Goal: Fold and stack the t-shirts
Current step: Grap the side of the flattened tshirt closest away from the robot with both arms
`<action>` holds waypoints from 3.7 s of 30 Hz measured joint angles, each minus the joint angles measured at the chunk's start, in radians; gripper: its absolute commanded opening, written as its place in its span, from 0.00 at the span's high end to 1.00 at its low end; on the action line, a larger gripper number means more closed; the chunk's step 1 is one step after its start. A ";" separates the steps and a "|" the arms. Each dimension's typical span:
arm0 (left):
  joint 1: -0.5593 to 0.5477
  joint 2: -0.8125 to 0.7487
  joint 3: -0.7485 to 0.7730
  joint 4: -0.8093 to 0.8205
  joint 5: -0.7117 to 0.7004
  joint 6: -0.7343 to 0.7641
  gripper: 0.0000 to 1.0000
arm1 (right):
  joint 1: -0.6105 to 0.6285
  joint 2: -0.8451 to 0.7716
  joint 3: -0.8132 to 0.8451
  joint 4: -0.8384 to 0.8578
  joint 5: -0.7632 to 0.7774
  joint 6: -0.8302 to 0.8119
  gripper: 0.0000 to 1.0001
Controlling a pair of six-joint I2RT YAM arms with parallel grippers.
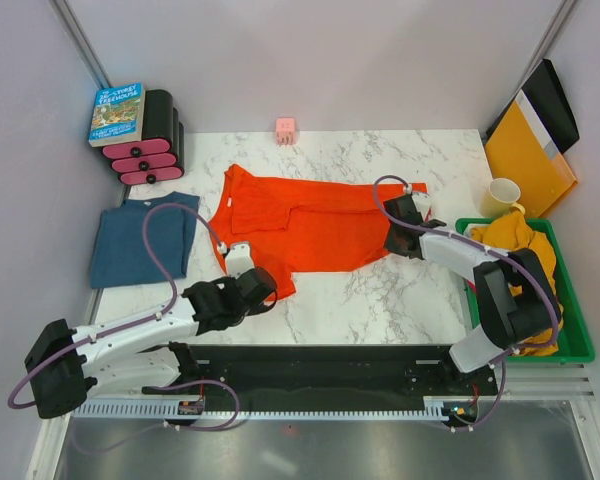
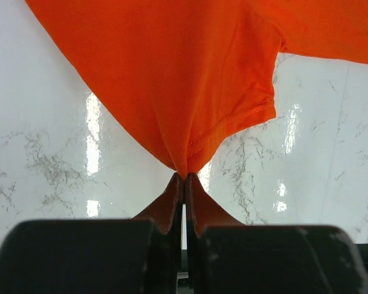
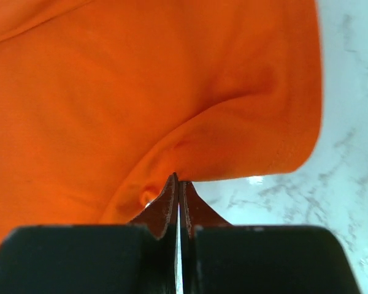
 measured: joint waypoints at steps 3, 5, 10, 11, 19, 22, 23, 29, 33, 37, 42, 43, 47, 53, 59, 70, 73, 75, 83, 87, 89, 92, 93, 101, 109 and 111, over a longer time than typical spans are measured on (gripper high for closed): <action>0.000 0.000 -0.009 0.000 0.002 0.000 0.98 | 0.023 0.048 0.021 0.024 -0.023 -0.014 1.00; 0.000 0.000 -0.011 -0.002 0.002 0.000 0.98 | 0.037 0.079 0.024 0.045 -0.038 -0.020 1.00; 0.000 0.007 -0.013 -0.004 0.003 0.000 0.98 | 0.048 0.150 0.085 0.085 -0.066 -0.033 0.87; 0.000 0.011 -0.013 -0.004 0.003 0.000 0.98 | 0.049 0.166 0.102 0.090 -0.072 -0.035 0.75; 0.000 0.038 -0.013 -0.004 0.003 0.000 0.98 | 0.059 0.136 0.129 0.095 -0.046 -0.055 0.27; 0.000 0.050 -0.013 -0.004 0.004 0.000 0.98 | 0.059 0.051 0.127 0.077 -0.005 -0.060 0.30; 0.000 0.051 -0.013 -0.004 0.004 0.000 0.98 | 0.059 0.024 0.124 0.077 0.005 -0.060 0.31; 0.000 0.052 -0.013 -0.003 0.005 0.001 0.98 | 0.058 -0.121 0.027 0.073 0.079 -0.050 0.36; 0.000 0.051 -0.013 -0.003 0.014 0.001 0.98 | 0.052 -0.128 -0.067 0.041 0.083 -0.031 0.46; 0.000 0.044 -0.013 -0.003 0.023 0.001 0.98 | 0.050 -0.131 -0.115 -0.003 0.084 0.005 0.43; 0.000 0.038 -0.013 -0.003 0.027 0.001 0.98 | 0.045 -0.138 -0.141 -0.019 0.098 0.042 0.36; 0.000 0.038 -0.013 -0.003 0.028 0.001 0.98 | 0.038 -0.138 -0.141 -0.019 0.100 0.048 0.36; 0.000 0.037 -0.016 -0.004 0.030 0.001 0.98 | 0.000 -0.138 -0.141 -0.009 0.103 0.065 0.35; 0.000 0.022 -0.021 -0.004 0.030 0.001 0.98 | -0.058 -0.108 -0.141 0.022 0.096 0.082 0.35; 0.000 0.021 -0.021 -0.003 0.030 0.001 0.98 | -0.113 -0.027 -0.133 0.092 0.077 0.095 0.40; 0.000 0.063 -0.020 -0.003 0.031 0.008 0.98 | -0.119 0.023 -0.118 0.190 0.085 0.091 0.89; 0.000 0.077 -0.018 -0.002 0.031 0.012 0.98 | -0.119 0.027 -0.118 0.198 0.087 0.088 1.00; 0.000 0.080 -0.017 0.001 0.034 0.016 0.98 | -0.119 0.027 -0.118 0.198 0.089 0.087 1.00; 0.000 0.104 -0.015 0.025 0.055 0.038 0.98 | -0.054 -0.081 -0.114 0.163 0.145 0.013 1.00; 0.000 0.109 -0.012 0.037 0.057 0.050 0.98 | -0.021 -0.125 -0.064 0.166 0.142 -0.024 1.00; 0.000 0.109 -0.011 0.042 0.058 0.054 0.98 | -0.019 -0.124 -0.038 0.175 0.119 -0.041 1.00; 0.000 0.109 -0.011 0.050 0.061 0.058 0.98 | -0.014 -0.097 -0.011 0.194 0.061 -0.069 1.00; 0.000 0.110 -0.011 0.053 0.064 0.060 0.98 | -0.011 -0.078 -0.002 0.197 0.037 -0.077 1.00; 0.000 0.109 -0.011 0.053 0.074 0.060 0.98 | 0.019 0.127 0.077 0.199 -0.163 -0.123 1.00; 0.000 0.109 -0.011 0.053 0.074 0.060 0.98 | 0.041 0.190 0.140 0.194 -0.203 -0.145 0.51; 0.000 0.109 -0.011 0.053 0.074 0.060 0.98 | 0.044 0.168 0.140 0.193 -0.184 -0.145 0.49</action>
